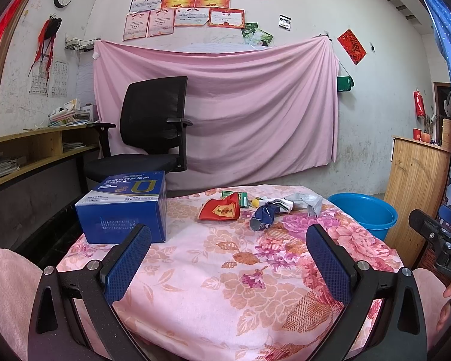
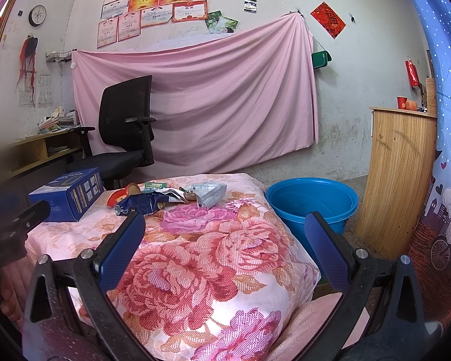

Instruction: Collect trash

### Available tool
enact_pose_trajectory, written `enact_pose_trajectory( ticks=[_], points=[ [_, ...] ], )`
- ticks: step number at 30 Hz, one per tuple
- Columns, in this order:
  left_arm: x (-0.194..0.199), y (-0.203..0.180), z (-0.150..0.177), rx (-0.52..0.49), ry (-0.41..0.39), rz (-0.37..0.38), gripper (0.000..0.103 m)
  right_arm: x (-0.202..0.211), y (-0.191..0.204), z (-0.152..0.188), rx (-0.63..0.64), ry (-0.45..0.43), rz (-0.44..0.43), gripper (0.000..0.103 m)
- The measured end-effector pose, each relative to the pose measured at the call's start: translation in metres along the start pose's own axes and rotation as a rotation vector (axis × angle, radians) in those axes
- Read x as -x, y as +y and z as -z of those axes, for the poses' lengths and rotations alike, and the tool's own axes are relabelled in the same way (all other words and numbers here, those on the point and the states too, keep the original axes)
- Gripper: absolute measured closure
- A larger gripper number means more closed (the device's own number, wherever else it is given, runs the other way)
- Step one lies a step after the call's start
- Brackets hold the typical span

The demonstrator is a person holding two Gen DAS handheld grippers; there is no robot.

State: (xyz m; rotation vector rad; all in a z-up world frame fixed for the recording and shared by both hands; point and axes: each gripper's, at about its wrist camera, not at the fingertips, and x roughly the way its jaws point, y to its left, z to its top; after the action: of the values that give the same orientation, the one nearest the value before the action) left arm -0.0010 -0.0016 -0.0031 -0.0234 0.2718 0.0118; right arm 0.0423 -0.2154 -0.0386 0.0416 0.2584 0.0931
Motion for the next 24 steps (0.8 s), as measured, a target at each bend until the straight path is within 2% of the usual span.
enact_pose_trajectory(
  ticks=[16,24],
  points=[
    [-0.001,0.0,0.001,-0.004,0.004,0.002,0.002,0.0,0.001,0.005,0.003,0.0,0.0,0.0],
    [-0.004,0.012,-0.007,0.027,-0.011,-0.011,0.002,0.0,0.01,-0.012,0.053,-0.025,-0.028,0.0]
  ],
)
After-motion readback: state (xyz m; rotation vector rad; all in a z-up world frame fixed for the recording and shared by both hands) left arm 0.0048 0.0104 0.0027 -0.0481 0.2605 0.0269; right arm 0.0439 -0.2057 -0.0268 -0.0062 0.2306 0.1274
